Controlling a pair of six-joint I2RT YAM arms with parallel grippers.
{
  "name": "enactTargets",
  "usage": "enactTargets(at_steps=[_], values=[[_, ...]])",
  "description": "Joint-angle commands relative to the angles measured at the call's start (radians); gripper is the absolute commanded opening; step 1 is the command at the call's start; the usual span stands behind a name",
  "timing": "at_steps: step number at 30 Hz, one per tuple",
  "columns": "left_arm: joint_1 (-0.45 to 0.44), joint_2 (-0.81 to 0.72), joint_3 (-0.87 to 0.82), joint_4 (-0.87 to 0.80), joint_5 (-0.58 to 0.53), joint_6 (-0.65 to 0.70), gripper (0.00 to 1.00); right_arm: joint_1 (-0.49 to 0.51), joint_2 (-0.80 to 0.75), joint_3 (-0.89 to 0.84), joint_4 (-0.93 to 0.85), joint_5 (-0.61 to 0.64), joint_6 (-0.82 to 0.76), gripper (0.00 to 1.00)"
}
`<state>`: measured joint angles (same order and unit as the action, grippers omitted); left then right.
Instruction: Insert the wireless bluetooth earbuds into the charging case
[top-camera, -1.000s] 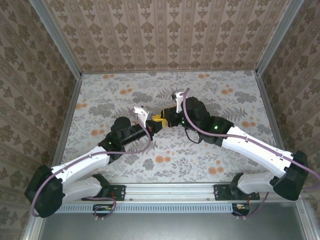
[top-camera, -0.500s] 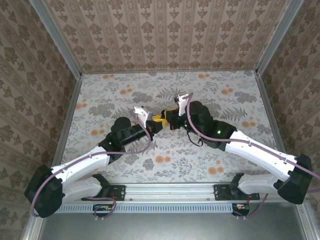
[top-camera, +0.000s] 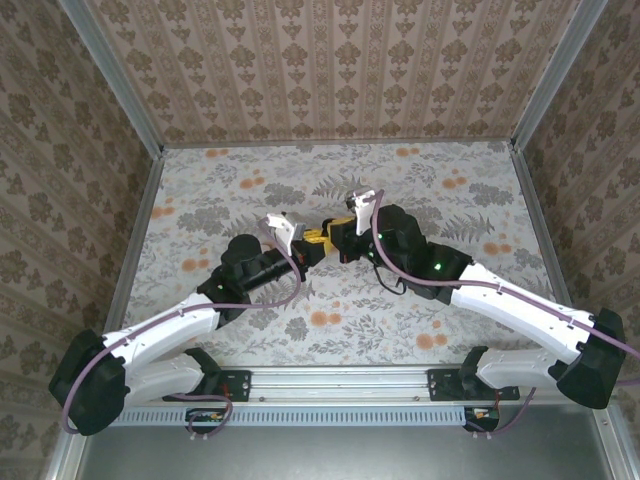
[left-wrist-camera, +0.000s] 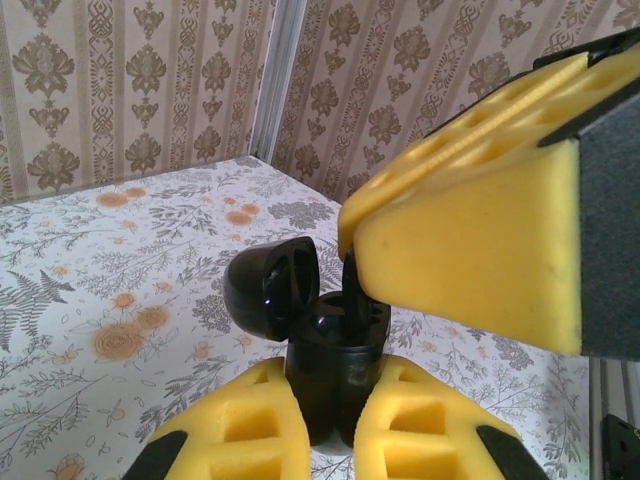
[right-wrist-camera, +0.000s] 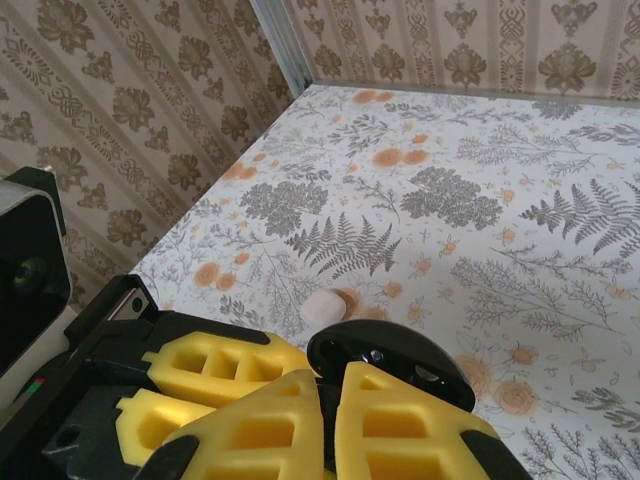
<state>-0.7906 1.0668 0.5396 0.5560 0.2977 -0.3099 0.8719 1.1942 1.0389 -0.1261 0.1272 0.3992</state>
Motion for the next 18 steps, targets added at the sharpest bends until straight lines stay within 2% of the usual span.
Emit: enactTargets(at_steps=[1,13,18], values=[[0.012,-0.025,0.0,0.087,-0.046,-0.028,0.0,0.03,-0.027,-0.033,-0.015,-0.06,0.014,0.08],[0.014,-0.02,0.001,0.094,-0.034,-0.04,0.0,0.046,-0.013,-0.037,-0.017,-0.055,0.093,0.17],[0.013,-0.028,-0.003,0.09,-0.032,-0.041,0.0,0.047,-0.021,-0.027,-0.022,-0.062,0.105,0.27]])
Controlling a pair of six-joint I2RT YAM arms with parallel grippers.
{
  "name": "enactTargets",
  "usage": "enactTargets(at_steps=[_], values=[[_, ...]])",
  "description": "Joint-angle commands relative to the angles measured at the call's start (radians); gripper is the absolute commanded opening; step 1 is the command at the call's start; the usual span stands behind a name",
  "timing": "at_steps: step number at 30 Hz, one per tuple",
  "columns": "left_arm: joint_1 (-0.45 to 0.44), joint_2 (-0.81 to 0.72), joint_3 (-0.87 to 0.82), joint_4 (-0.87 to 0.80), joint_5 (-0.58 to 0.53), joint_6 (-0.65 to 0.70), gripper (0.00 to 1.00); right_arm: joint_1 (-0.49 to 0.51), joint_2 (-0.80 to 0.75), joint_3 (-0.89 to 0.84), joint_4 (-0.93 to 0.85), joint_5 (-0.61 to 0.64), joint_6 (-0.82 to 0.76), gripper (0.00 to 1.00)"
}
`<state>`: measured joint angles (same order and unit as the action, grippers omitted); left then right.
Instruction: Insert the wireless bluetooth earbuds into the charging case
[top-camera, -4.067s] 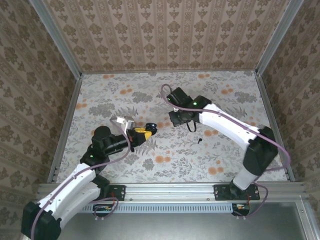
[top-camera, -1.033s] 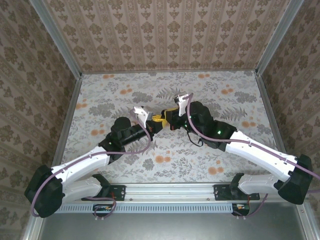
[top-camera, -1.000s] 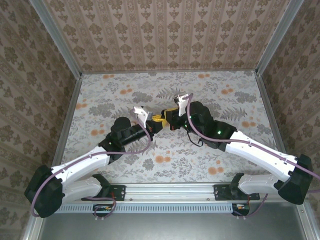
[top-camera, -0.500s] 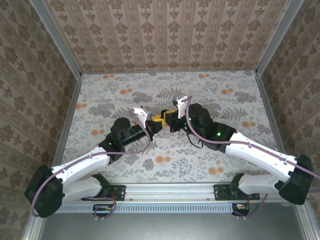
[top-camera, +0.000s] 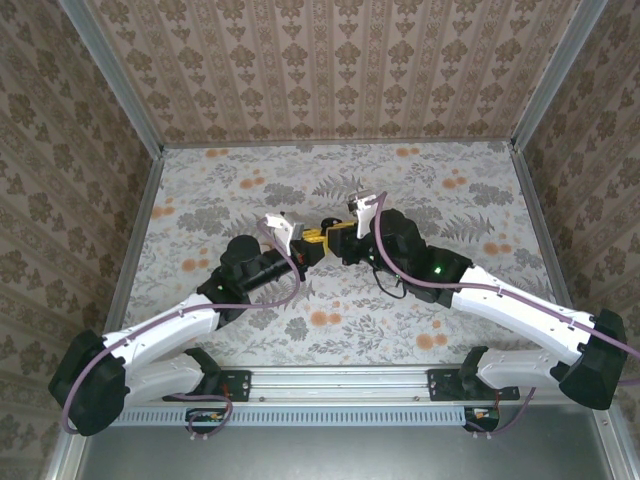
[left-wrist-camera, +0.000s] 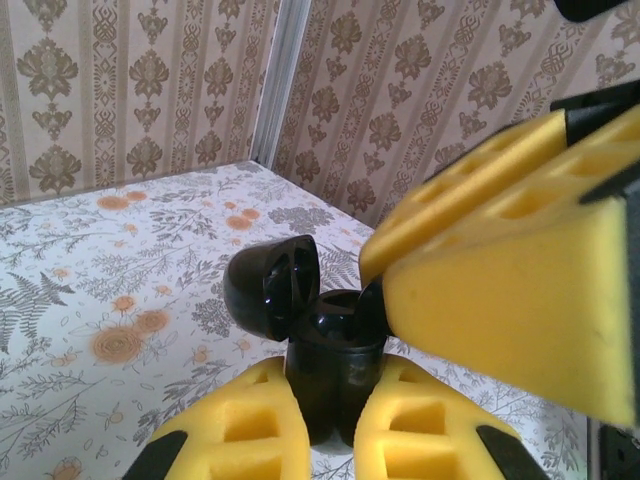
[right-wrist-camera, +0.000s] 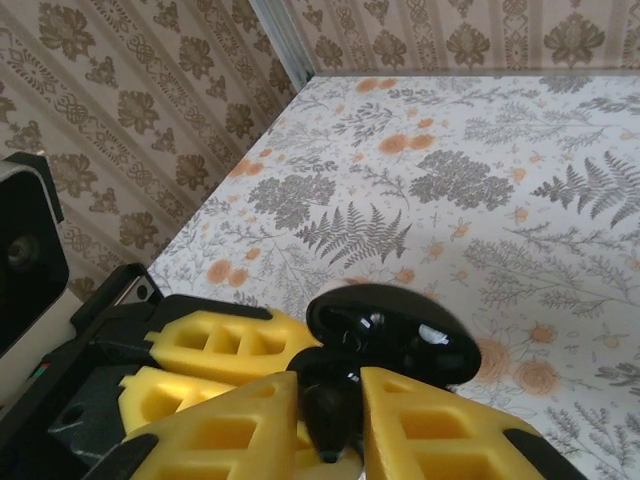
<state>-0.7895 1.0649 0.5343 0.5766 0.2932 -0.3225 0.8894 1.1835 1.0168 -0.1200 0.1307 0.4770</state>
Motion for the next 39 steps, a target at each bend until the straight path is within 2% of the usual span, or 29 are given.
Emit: enactTargets(at_steps=[1,5,11,16,20,29,34,39], values=[[0.012,-0.026,0.003,0.069,-0.026,-0.028,0.0,0.031,-0.013,-0.002,-0.029,-0.067,0.03,0.3],[0.012,-0.022,0.002,0.072,-0.017,-0.032,0.0,0.03,-0.022,0.022,-0.046,-0.066,0.048,0.43],[0.012,-0.009,0.002,0.087,0.0,-0.037,0.0,0.024,-0.025,0.075,-0.067,-0.074,0.078,0.55],[0.012,0.013,0.005,0.109,0.039,-0.051,0.0,-0.004,-0.024,0.13,-0.117,-0.08,0.101,0.62],[0.012,0.039,0.009,0.134,0.074,-0.068,0.0,-0.046,-0.021,0.158,-0.127,-0.141,0.116,0.65],[0.012,0.05,0.013,0.153,0.116,-0.089,0.0,-0.124,-0.039,0.193,-0.169,-0.281,0.14,0.63],[0.013,0.049,0.006,0.172,0.14,-0.101,0.0,-0.192,-0.062,0.184,-0.206,-0.373,0.151,0.56],[0.013,0.049,-0.014,0.211,0.15,-0.122,0.0,-0.249,-0.085,0.166,-0.26,-0.415,0.152,0.43]])
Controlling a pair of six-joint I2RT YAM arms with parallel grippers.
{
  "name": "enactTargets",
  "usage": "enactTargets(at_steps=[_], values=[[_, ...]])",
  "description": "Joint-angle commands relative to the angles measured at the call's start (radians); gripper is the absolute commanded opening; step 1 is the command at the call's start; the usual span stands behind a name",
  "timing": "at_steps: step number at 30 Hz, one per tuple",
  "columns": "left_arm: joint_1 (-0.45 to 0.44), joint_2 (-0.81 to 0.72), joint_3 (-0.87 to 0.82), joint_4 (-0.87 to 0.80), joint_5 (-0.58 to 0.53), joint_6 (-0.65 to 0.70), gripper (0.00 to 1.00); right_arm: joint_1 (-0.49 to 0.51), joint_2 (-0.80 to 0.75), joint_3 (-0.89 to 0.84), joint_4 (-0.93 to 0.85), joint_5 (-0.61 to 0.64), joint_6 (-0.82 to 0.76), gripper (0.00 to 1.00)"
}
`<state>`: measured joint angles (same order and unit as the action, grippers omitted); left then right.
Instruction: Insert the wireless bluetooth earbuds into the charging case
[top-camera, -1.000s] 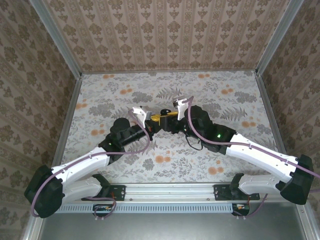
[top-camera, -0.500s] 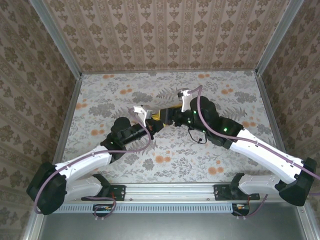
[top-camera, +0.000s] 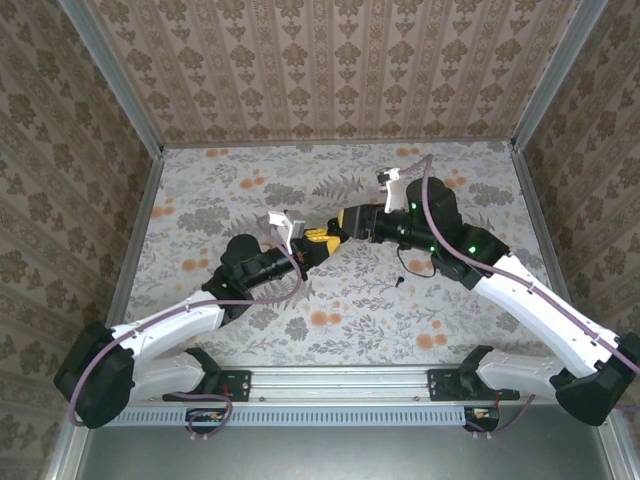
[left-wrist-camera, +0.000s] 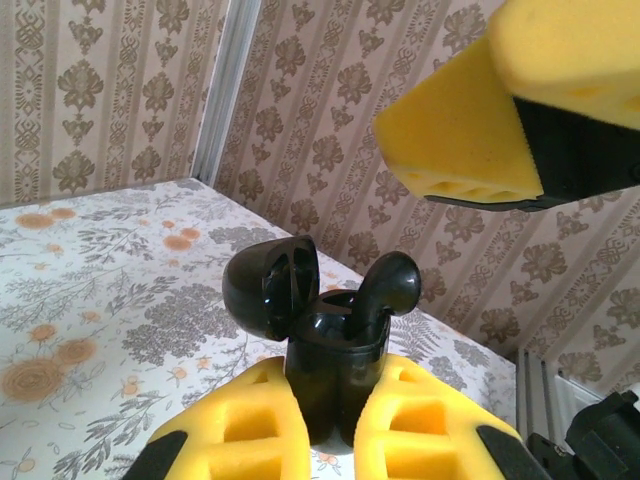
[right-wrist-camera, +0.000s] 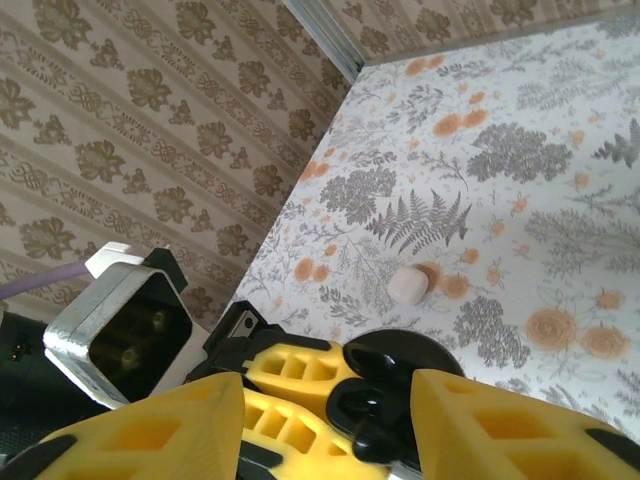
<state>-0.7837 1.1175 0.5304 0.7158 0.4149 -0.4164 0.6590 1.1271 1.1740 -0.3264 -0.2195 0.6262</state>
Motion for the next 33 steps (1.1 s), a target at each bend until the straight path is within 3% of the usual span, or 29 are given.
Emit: enactTargets(at_steps=[1,5,11,33], values=[[0.008,-0.004,-0.009,0.073,0.031,-0.03,0.0,-0.024,-0.031,0.005,-0.062,-0.071,0.002,0.41],[0.009,-0.004,-0.008,0.074,0.044,-0.035,0.0,-0.029,-0.036,-0.009,-0.092,-0.071,-0.021,0.3],[0.008,-0.004,0.0,0.076,0.059,-0.035,0.0,-0.029,-0.02,-0.014,-0.119,-0.077,-0.055,0.22],[0.014,0.028,0.016,0.085,0.068,-0.032,0.0,-0.029,0.032,-0.015,-0.086,-0.248,-0.078,0.14]])
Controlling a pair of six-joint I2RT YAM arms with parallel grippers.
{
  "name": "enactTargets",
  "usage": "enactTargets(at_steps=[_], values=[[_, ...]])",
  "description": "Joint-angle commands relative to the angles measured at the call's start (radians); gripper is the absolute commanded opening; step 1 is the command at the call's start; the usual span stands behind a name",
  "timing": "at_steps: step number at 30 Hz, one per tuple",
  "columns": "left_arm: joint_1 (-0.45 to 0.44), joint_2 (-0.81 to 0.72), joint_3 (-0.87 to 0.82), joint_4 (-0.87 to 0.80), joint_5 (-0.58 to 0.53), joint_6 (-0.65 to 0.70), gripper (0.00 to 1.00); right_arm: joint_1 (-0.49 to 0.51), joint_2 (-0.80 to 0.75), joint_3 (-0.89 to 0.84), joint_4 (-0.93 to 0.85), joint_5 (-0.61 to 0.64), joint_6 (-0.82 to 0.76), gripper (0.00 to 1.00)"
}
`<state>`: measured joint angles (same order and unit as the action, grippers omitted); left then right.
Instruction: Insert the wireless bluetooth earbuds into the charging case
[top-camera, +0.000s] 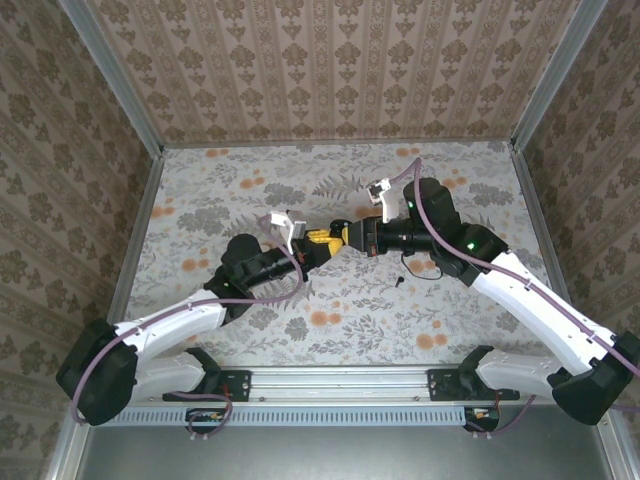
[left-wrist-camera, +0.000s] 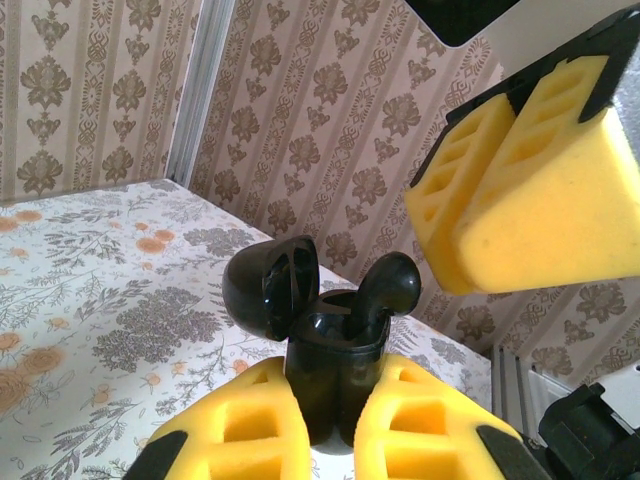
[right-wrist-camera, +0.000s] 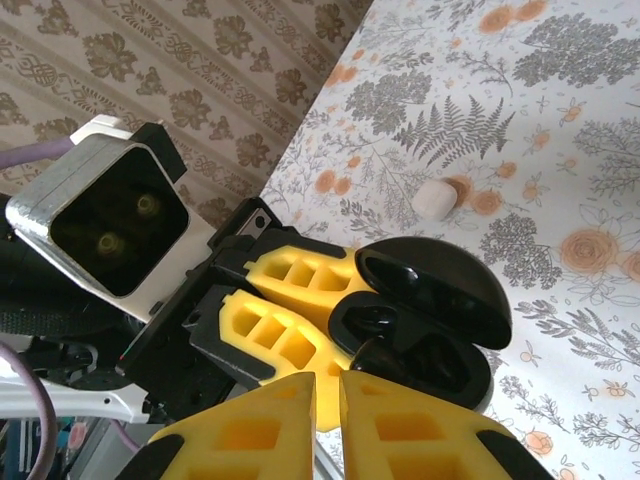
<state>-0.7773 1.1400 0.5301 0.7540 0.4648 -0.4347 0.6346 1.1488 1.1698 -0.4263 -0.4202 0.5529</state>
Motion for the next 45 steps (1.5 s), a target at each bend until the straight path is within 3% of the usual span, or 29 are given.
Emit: enactTargets(at_steps=[1,10,17,22,29,45], values=[[0.007,0.007,0.015,0.048,0.019,-0.013,0.0,-0.004,0.014,-0.01,0.016,-0.053,-0.003,0.14],[0.015,0.017,0.015,0.051,0.024,-0.016,0.0,-0.004,0.033,0.013,0.027,-0.077,0.004,0.14],[0.018,0.003,0.008,0.007,-0.03,0.017,0.0,-0.004,-0.029,0.046,-0.031,0.062,0.013,0.15],[0.007,-0.027,-0.002,-0.047,-0.125,0.077,0.0,-0.001,-0.037,0.04,-0.069,0.148,0.046,0.23],[-0.019,-0.065,-0.005,-0.124,-0.223,0.157,0.0,0.064,0.022,0.076,-0.139,0.252,0.059,0.45],[-0.033,-0.088,-0.005,-0.171,-0.221,0.191,0.0,0.089,0.156,0.187,-0.187,0.271,0.031,0.51]])
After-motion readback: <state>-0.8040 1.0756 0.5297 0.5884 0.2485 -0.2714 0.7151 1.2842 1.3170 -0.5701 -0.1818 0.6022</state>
